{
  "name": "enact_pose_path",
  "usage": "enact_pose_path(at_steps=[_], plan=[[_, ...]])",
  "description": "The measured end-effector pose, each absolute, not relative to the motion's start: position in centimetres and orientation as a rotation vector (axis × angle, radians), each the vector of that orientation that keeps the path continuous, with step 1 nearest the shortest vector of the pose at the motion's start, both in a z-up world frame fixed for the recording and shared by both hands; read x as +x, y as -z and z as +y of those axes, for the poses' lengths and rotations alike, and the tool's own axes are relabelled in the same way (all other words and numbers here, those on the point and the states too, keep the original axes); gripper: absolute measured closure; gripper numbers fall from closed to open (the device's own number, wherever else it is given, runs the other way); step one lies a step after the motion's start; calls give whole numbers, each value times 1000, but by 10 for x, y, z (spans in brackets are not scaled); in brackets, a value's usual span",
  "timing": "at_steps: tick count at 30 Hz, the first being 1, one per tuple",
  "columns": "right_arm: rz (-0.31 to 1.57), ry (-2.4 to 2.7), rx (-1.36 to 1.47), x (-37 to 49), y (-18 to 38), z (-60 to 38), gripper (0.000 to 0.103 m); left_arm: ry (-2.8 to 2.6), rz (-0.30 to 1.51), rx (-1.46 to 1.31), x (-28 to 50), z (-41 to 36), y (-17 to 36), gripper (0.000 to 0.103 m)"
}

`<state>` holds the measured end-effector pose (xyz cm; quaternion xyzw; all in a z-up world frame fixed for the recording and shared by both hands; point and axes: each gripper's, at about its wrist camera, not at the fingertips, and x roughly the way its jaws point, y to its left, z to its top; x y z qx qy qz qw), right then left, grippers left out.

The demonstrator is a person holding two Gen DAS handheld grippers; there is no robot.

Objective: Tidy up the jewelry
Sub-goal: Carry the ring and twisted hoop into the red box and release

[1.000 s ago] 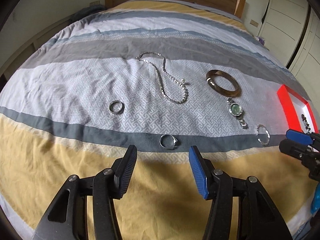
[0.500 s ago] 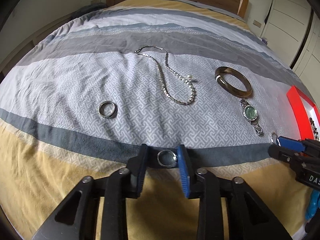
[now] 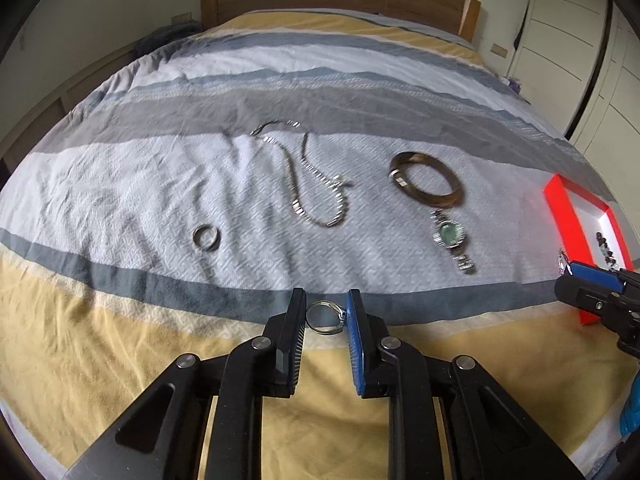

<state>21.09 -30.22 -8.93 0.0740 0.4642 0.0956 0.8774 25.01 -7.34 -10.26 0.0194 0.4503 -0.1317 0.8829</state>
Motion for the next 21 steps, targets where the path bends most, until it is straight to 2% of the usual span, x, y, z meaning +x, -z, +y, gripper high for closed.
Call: enact_pose_path(at_steps=[11, 21], plan=[[875, -45, 191, 161, 45, -397, 66, 514, 885, 84, 221, -186, 62, 83], [934, 118, 238, 128, 73, -495, 66, 777, 899, 186, 190, -328, 59, 83]])
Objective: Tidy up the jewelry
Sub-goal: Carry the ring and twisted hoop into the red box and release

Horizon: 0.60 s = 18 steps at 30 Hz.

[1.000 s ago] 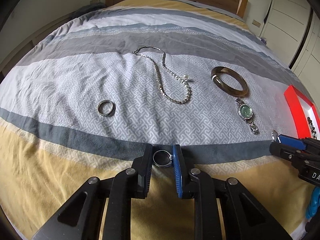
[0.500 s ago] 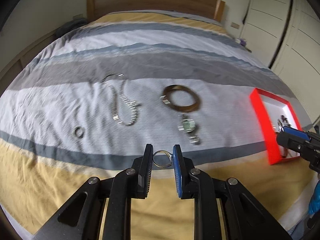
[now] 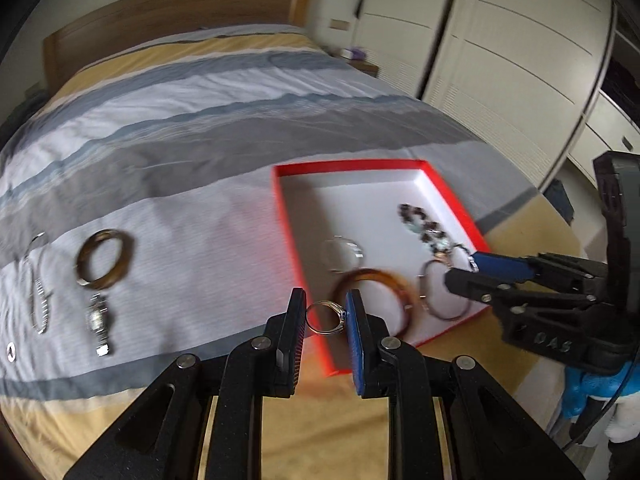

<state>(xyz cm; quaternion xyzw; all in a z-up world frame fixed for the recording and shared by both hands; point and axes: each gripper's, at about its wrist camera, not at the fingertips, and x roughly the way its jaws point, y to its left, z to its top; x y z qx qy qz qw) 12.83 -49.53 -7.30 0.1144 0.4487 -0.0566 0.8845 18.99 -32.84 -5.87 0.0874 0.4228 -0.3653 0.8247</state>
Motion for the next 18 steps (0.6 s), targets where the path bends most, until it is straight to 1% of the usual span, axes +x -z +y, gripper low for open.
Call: enact_pose_path(at_steps=[8, 18], plan=[[1011, 120, 261, 133, 107, -524, 66, 777, 975, 265, 197, -380, 93, 83], [1060, 109, 261, 137, 125, -527, 65, 772, 1009, 342, 199, -396, 123, 83]])
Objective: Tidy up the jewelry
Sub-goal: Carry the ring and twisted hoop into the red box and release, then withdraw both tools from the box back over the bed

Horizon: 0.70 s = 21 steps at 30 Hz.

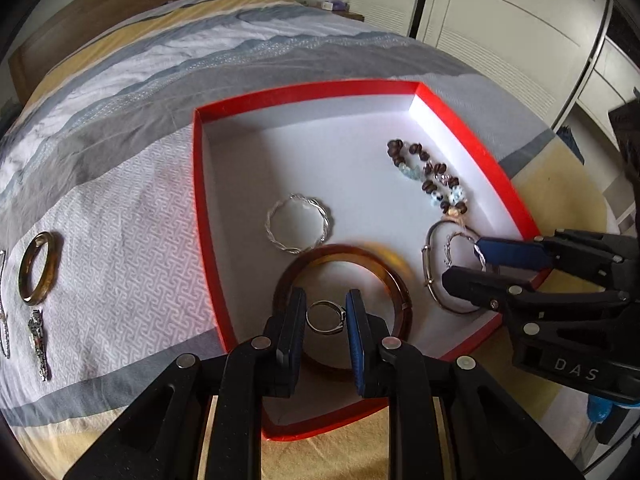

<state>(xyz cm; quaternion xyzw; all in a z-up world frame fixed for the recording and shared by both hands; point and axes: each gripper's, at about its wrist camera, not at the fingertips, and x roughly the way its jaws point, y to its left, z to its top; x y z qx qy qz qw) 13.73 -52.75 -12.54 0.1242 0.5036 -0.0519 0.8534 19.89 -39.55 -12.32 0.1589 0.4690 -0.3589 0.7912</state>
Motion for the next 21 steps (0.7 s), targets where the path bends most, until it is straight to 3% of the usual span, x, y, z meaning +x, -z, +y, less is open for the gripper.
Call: enact_pose_path(at_steps=[6, 16, 21], plan=[[1069, 129, 254, 139, 125, -529, 65, 776, 1018, 328, 200, -396, 122, 81], [1045, 185, 251, 122, 101, -529, 60, 773, 964, 274, 192, -372, 86, 61], [995, 177, 246, 113, 72, -516, 60, 734, 917, 249, 185, -336, 59, 57]])
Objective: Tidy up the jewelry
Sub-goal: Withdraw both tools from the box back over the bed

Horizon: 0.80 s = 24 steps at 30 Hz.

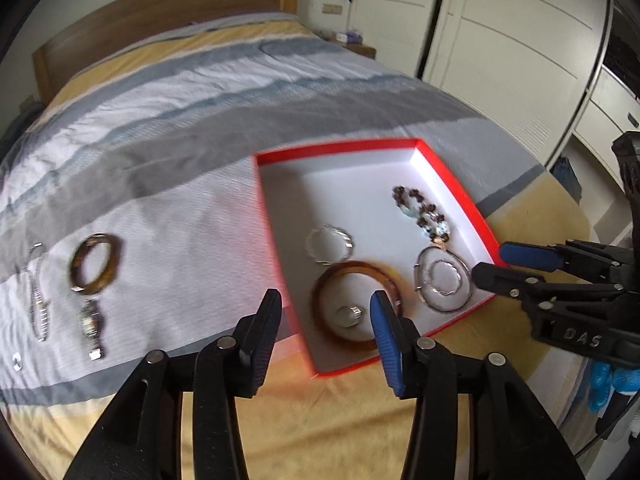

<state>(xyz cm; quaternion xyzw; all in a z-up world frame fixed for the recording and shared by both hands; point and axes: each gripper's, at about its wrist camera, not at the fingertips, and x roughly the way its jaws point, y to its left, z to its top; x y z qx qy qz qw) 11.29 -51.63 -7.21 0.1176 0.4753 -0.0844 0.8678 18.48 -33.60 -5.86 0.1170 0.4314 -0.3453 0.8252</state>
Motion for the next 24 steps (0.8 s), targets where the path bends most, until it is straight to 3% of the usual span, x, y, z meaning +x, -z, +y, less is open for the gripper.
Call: enact_pose_path(at_steps=[11, 24], plan=[[899, 42, 198, 124, 19, -430, 60, 527, 862, 169, 184, -216, 24, 56], [947, -112, 107, 178, 29, -321, 60, 267, 834, 94, 207, -97, 29, 51]])
